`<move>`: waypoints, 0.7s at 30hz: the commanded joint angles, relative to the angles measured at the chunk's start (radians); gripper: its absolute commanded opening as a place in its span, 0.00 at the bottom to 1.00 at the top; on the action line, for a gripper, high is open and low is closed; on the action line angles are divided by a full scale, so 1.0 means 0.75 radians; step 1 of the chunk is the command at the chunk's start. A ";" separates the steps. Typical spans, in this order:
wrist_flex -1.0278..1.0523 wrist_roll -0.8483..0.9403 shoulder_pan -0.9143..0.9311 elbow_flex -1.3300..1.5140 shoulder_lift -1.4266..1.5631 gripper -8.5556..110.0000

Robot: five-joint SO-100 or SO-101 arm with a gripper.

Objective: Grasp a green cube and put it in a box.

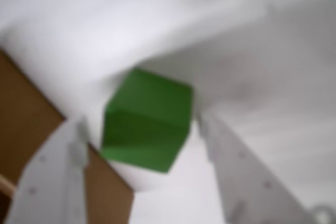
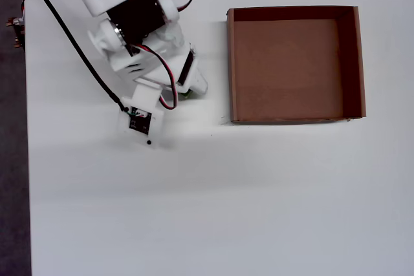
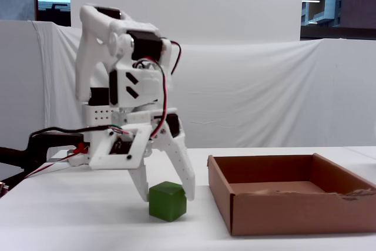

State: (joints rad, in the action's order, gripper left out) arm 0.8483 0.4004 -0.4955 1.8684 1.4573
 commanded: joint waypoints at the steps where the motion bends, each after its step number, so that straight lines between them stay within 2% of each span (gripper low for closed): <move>1: -0.014 -0.004 0.012 -0.004 0.016 0.32; 21: -0.029 -0.004 0.012 0.010 0.037 0.23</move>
State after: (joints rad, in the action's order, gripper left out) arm 0.8314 0.4004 -0.4939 1.8791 1.4573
